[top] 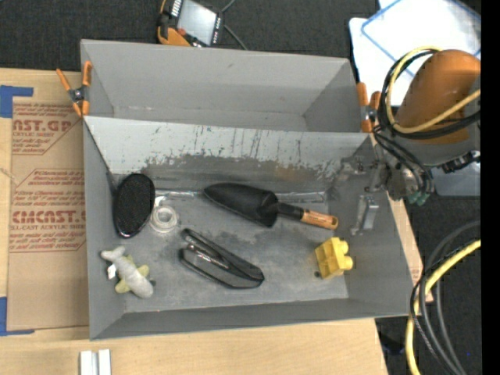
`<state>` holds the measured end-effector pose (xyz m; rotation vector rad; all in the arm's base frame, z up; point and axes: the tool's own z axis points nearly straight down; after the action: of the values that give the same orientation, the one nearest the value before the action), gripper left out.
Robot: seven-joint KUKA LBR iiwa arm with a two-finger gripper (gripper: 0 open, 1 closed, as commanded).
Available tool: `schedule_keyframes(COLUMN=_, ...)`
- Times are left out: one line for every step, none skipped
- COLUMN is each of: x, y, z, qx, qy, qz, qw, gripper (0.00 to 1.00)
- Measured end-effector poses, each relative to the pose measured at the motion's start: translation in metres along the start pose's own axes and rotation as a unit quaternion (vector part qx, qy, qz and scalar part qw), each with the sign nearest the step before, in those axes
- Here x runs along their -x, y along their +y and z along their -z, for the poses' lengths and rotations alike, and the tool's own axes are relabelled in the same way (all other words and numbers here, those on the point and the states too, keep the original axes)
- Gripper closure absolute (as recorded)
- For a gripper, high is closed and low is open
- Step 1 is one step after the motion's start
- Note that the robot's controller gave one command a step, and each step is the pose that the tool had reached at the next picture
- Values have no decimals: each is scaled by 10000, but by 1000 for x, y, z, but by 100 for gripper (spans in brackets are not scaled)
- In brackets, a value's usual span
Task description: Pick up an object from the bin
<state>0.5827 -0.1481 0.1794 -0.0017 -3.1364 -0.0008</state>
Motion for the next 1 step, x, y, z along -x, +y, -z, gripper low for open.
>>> schedule_keyframes(x=2, y=1, z=5, qx=-6, qy=-37, qz=11, qw=10000, gripper=0)
